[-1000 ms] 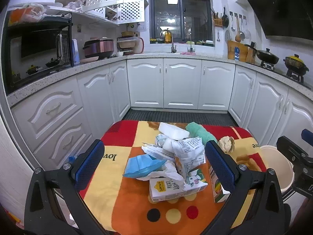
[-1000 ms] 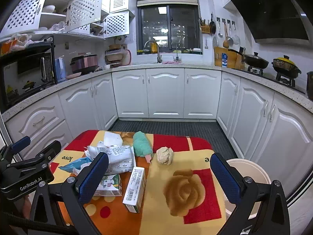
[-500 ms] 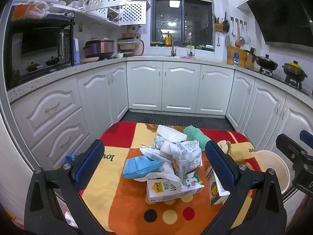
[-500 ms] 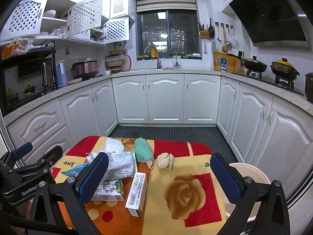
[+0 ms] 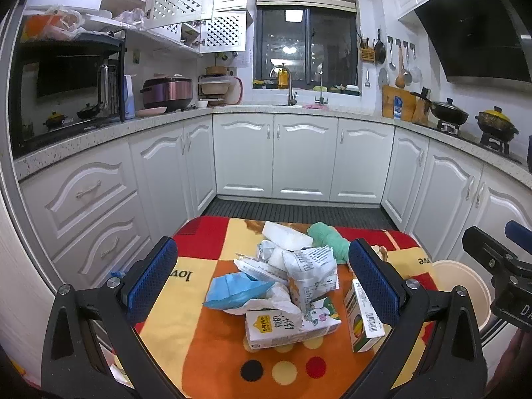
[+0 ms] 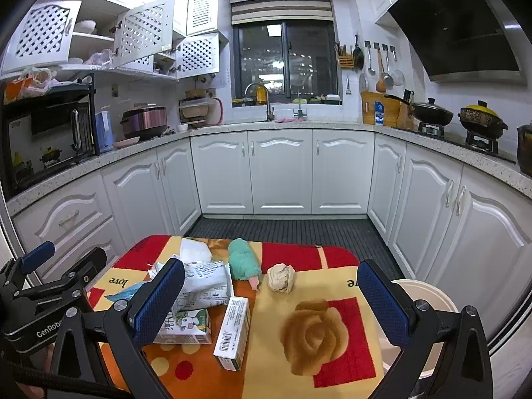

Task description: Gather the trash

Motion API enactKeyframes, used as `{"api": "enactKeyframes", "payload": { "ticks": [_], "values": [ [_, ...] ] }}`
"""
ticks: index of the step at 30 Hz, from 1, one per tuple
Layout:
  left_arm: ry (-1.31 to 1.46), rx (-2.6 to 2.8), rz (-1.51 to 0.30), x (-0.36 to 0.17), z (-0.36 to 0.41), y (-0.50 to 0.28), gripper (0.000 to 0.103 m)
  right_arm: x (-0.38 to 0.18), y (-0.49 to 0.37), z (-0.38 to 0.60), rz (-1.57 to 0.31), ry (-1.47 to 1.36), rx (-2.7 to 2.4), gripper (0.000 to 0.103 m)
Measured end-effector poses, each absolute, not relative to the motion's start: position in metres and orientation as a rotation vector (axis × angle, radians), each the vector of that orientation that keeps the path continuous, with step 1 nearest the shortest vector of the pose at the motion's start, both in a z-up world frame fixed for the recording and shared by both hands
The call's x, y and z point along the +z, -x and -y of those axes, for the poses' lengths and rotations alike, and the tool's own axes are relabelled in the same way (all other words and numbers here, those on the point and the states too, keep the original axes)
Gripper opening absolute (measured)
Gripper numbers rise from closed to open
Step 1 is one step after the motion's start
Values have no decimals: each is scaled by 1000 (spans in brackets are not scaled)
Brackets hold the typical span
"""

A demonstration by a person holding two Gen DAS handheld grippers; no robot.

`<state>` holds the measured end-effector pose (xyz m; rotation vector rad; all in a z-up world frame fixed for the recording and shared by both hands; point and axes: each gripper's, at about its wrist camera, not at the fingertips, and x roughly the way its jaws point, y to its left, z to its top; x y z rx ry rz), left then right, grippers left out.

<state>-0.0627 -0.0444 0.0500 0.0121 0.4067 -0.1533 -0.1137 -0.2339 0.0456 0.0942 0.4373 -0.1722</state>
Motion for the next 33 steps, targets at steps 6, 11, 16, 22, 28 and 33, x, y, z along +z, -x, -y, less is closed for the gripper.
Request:
{"api": "enactKeyframes", "payload": {
  "ticks": [6, 11, 16, 22, 28, 33],
  "values": [
    [-8, -161, -406, 49, 45, 64, 102, 47, 115, 236, -429, -100, -172, 103],
    [-5, -166, -403, 49, 46, 63, 102, 47, 116, 236, -429, -101, -175, 103],
    [-6, -164, -403, 48, 46, 64, 102, 47, 116, 236, -431, -101, -178, 103],
    [-4, -163, -407, 45, 47, 64, 102, 48, 115, 237, -435, -103, -177, 103],
    [-7, -165, -409, 43, 49, 64, 102, 46, 115, 241, -445, -109, -180, 103],
    [-9, -166, -404, 43, 51, 64, 102, 48, 113, 242, -446, -106, -183, 103]
  ]
}}
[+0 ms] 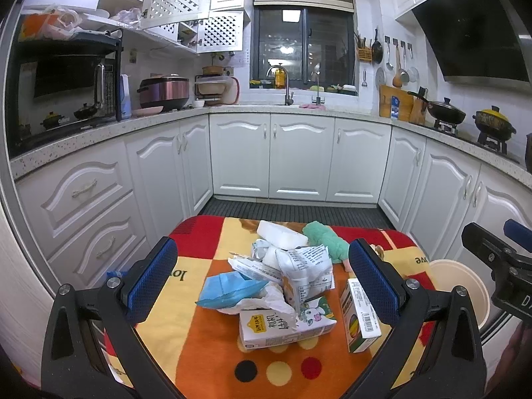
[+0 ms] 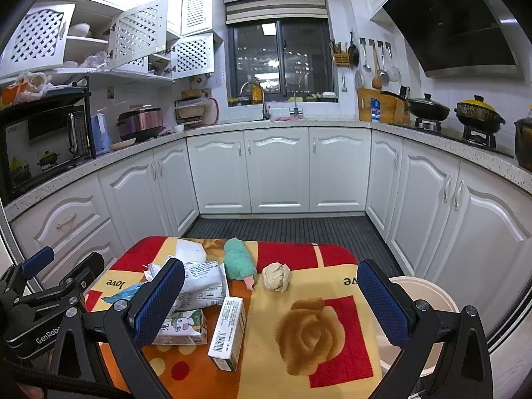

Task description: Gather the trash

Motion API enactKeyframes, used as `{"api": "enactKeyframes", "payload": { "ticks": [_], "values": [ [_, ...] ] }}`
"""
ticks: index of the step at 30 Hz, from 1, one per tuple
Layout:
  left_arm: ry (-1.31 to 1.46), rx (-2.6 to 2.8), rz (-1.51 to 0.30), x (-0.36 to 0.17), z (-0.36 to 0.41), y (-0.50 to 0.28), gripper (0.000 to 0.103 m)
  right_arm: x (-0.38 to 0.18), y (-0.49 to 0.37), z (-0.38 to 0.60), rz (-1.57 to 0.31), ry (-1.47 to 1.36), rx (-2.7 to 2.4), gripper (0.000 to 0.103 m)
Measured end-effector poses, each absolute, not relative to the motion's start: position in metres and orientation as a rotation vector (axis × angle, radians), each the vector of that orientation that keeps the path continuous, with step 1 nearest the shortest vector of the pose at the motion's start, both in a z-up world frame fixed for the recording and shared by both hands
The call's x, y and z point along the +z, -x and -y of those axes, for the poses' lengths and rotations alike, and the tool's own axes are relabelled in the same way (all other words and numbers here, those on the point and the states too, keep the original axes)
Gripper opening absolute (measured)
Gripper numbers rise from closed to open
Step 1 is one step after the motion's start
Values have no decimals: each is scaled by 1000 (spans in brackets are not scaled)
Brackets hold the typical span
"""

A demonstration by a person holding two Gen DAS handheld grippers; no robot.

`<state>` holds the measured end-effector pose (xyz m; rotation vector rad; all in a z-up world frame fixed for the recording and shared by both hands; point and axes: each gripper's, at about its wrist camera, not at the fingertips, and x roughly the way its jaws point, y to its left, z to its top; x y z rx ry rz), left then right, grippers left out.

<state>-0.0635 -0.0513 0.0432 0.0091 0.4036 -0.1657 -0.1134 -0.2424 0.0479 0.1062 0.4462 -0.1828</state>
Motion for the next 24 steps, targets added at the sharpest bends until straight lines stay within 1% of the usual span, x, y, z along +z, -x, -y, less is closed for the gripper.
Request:
{"api": "enactKeyframes", "payload": {
  "ticks": [24],
  "values": [
    [-10, -144, -421, 39, 50, 59, 102, 41, 108, 246, -481, -102, -185, 103]
  ]
}}
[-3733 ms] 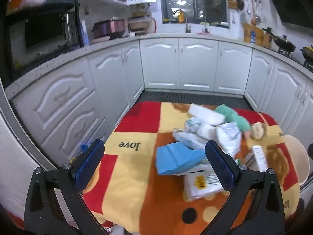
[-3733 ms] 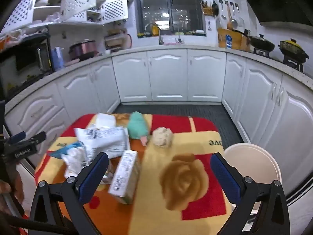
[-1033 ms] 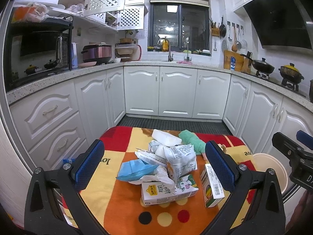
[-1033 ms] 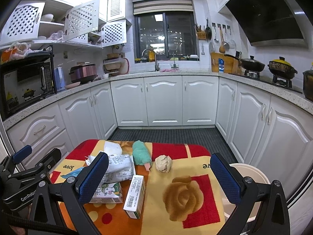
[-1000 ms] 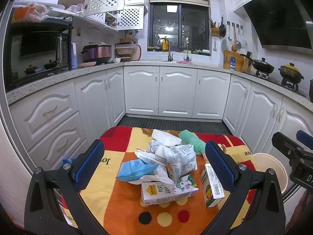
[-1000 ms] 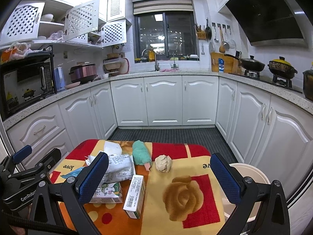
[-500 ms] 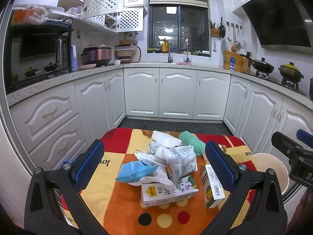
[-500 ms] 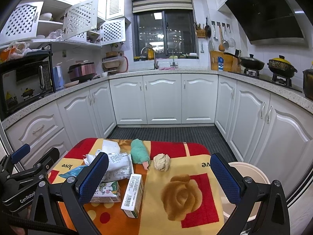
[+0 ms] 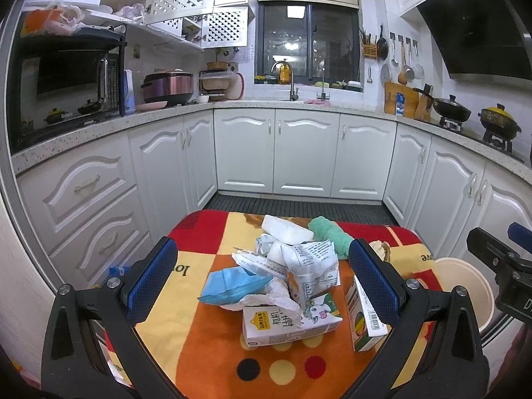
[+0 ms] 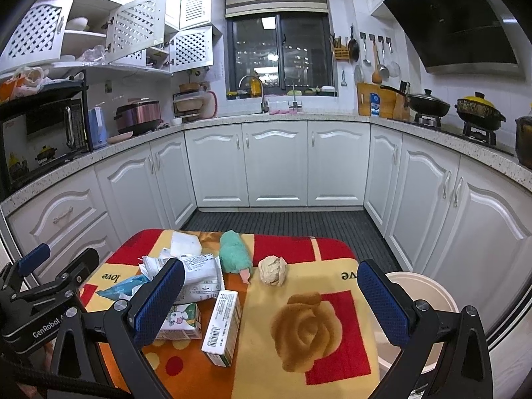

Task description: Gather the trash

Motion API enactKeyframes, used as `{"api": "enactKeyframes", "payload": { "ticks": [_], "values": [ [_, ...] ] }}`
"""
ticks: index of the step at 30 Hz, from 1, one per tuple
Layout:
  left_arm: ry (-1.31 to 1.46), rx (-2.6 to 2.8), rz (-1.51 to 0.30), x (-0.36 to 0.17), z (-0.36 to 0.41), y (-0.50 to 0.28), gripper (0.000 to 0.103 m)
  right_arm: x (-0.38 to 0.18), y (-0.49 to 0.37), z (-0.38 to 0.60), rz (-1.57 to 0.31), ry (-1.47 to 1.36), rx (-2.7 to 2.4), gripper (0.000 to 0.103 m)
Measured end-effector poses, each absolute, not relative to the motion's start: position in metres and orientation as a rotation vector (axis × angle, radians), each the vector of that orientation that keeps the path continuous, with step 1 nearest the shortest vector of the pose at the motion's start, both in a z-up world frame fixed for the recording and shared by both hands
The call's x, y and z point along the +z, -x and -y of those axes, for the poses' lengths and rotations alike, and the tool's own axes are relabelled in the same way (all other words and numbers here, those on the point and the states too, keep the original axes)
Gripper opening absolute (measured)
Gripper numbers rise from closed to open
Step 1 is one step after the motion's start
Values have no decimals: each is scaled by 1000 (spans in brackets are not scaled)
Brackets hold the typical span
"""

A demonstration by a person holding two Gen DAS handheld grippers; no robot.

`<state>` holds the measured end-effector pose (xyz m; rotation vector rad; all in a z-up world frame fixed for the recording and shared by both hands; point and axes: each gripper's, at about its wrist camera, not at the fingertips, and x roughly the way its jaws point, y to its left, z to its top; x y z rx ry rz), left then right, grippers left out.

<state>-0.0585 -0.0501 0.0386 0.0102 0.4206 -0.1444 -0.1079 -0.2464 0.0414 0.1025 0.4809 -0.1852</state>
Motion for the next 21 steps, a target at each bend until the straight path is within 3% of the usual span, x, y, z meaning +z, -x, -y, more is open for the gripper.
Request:
{"api": "enactKeyframes", "payload": {
  "ticks": [21],
  "values": [
    [-4, -142, -445, 31, 49, 59, 102, 35, 105, 242, -511, -97, -185, 103]
  ]
}}
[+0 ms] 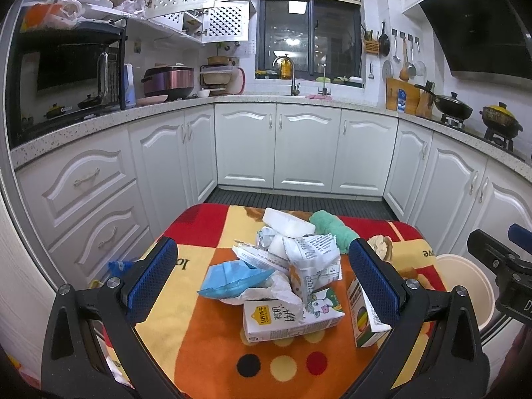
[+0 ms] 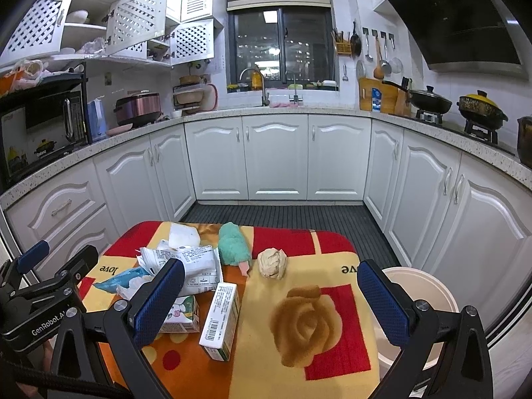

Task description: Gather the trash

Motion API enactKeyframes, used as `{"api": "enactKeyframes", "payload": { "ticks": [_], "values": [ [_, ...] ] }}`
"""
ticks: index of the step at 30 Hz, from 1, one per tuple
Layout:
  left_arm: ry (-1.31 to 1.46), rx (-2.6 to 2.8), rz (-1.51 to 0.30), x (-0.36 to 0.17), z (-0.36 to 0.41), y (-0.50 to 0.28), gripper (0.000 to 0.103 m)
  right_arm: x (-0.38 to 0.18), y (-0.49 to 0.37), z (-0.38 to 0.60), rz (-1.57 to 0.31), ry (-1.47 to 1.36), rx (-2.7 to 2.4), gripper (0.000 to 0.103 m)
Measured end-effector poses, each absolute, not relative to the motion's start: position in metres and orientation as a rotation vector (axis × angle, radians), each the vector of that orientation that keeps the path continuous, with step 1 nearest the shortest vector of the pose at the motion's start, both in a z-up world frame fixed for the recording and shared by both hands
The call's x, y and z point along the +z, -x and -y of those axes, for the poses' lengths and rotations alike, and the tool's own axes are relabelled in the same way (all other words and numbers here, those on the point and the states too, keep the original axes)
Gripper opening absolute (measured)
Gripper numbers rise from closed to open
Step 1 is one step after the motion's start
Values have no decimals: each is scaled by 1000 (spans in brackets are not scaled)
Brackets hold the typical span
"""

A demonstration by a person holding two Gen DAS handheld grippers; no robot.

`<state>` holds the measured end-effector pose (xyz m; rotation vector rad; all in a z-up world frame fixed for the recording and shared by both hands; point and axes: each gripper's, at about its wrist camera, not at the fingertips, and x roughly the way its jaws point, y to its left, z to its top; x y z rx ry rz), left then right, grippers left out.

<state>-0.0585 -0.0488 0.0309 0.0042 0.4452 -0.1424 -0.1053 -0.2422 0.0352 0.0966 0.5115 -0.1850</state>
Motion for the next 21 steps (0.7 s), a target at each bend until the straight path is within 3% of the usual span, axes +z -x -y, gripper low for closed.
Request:
{"api": "enactKeyframes", "payload": {
  "ticks": [21],
  "values": [
    [1, -124, -477, 22, 43, 51, 102, 25, 100, 239, -560, -88, -177, 103]
  ]
}}
